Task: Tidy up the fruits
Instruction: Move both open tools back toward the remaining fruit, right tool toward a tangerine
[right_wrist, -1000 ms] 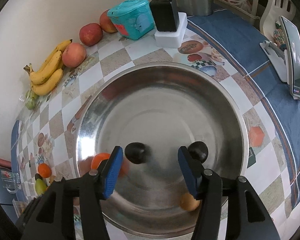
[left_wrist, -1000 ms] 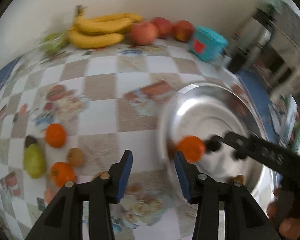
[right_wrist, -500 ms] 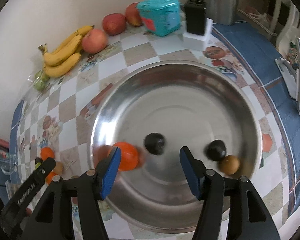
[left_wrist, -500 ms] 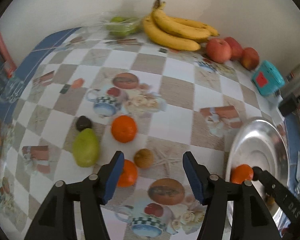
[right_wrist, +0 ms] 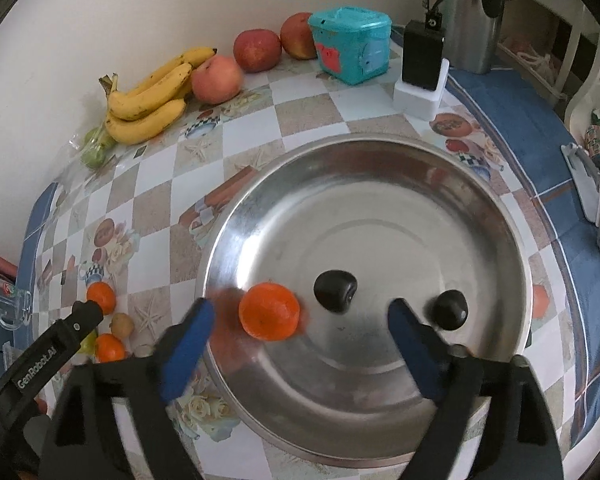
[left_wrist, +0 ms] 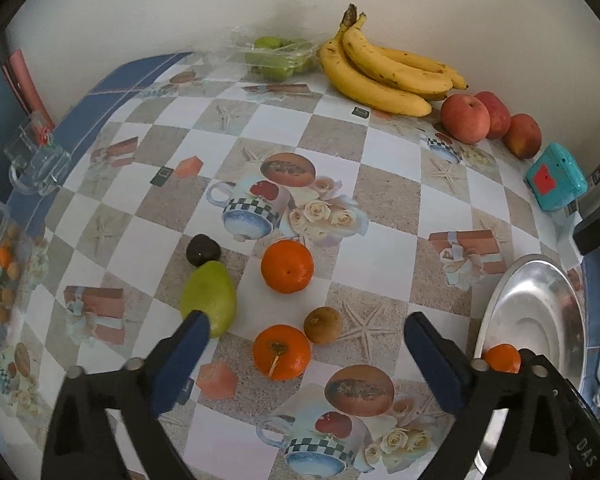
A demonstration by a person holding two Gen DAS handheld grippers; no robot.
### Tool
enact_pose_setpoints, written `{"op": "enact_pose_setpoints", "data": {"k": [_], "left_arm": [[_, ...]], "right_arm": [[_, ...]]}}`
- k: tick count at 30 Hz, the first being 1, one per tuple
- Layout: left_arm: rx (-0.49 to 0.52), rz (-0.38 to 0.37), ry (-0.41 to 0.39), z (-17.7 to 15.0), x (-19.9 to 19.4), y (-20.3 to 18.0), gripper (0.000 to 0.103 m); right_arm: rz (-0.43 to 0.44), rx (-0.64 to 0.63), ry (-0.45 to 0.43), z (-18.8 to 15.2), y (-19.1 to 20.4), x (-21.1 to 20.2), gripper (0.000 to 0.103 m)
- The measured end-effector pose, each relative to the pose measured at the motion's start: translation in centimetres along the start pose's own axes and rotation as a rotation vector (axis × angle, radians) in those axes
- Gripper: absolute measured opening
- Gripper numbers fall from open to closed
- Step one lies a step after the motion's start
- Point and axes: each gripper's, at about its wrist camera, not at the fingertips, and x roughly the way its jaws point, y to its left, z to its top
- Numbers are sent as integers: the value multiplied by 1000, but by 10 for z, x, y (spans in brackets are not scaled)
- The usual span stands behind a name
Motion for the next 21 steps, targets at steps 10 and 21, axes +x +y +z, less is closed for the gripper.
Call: {"op": "enact_pose_setpoints", "data": {"k": [10, 21], "left_arm": [[-1, 44, -23, 5, 0, 14, 103], [-70, 85, -60, 20, -8, 58, 103]], "right_arm": [[42, -45, -56, 0, 10, -5, 100], [155, -115, -57, -1, 35, -7, 100]]}}
